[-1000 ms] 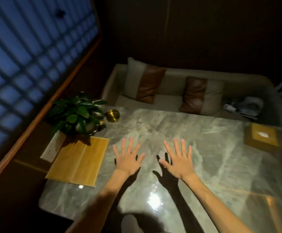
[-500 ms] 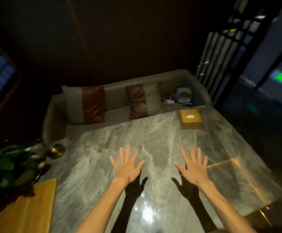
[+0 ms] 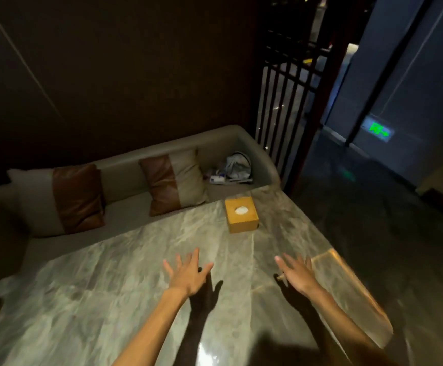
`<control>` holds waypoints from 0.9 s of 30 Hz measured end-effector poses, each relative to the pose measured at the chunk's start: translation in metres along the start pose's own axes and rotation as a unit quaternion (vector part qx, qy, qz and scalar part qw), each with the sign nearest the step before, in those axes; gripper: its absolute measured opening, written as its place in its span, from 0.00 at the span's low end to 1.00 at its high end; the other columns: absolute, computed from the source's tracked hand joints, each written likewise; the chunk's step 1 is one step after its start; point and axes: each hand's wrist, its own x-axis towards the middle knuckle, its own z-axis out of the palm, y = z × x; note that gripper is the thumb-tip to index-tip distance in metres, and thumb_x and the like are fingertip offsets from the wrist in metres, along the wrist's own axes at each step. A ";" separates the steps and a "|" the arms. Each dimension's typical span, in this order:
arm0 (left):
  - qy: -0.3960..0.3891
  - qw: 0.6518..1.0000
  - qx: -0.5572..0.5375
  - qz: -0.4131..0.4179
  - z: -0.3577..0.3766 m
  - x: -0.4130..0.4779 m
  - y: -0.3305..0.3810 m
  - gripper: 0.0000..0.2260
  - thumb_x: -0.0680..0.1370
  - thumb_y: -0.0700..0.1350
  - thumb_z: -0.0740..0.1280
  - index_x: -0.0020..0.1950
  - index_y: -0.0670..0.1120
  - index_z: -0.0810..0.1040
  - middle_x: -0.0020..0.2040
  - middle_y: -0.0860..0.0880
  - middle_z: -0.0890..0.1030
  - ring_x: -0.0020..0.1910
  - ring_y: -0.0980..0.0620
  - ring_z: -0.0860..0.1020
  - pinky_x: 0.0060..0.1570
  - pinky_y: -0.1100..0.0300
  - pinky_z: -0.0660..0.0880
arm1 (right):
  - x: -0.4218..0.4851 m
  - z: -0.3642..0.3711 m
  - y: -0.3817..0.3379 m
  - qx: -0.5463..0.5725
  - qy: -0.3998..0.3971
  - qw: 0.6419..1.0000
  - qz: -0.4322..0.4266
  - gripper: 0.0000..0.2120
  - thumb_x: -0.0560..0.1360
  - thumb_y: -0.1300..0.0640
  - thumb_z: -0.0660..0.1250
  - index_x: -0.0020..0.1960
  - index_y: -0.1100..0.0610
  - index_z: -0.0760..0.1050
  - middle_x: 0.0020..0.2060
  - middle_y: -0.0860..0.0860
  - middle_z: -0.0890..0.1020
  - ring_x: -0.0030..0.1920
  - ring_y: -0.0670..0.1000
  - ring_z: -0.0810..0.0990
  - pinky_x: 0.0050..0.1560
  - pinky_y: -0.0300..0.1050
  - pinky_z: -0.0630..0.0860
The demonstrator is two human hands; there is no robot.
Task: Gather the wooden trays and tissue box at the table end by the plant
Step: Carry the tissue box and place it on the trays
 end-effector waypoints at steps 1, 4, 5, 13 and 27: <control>0.002 1.000 -0.007 -0.016 0.001 0.017 0.007 0.32 0.80 0.65 0.49 0.81 0.52 0.49 0.82 0.48 0.55 0.81 0.42 0.43 0.74 0.34 0.33 | 0.028 -0.009 -0.003 0.003 -0.014 1.000 -0.004 0.32 0.79 0.33 0.50 0.79 0.46 0.60 0.81 0.53 0.53 0.81 0.60 0.38 0.79 0.61 0.41; 0.012 0.997 -0.042 -0.064 0.007 0.069 0.034 0.30 0.81 0.63 0.50 0.80 0.51 0.56 0.79 0.47 0.63 0.81 0.42 0.49 0.74 0.34 0.35 | 0.113 -0.028 -0.021 0.007 -0.040 0.999 -0.013 0.33 0.79 0.33 0.51 0.79 0.48 0.60 0.81 0.52 0.56 0.81 0.58 0.43 0.80 0.60 0.42; 0.004 0.995 -0.054 -0.084 0.008 0.086 0.043 0.29 0.81 0.63 0.51 0.79 0.51 0.58 0.78 0.47 0.65 0.81 0.43 0.51 0.74 0.33 0.36 | 0.135 -0.032 -0.029 0.018 -0.048 0.999 -0.006 0.34 0.79 0.34 0.52 0.79 0.50 0.59 0.81 0.53 0.56 0.81 0.58 0.45 0.80 0.59 0.44; -0.015 0.948 -0.266 -0.174 0.006 0.206 0.117 0.26 0.83 0.53 0.58 0.77 0.40 0.61 0.75 0.37 0.69 0.72 0.37 0.70 0.71 0.38 0.67 | 0.239 -0.039 -0.074 0.178 -0.121 0.976 -0.017 0.28 0.81 0.44 0.61 0.77 0.55 0.64 0.74 0.55 0.71 0.74 0.58 0.69 0.76 0.56 0.63; -0.041 0.832 -0.496 -0.246 0.020 0.247 0.149 0.23 0.80 0.43 0.65 0.74 0.46 0.65 0.66 0.41 0.76 0.60 0.43 0.76 0.63 0.42 0.74 | 0.255 -0.011 -0.075 0.228 -0.160 0.960 0.037 0.27 0.79 0.42 0.61 0.75 0.52 0.66 0.72 0.56 0.73 0.72 0.60 0.71 0.74 0.58 0.66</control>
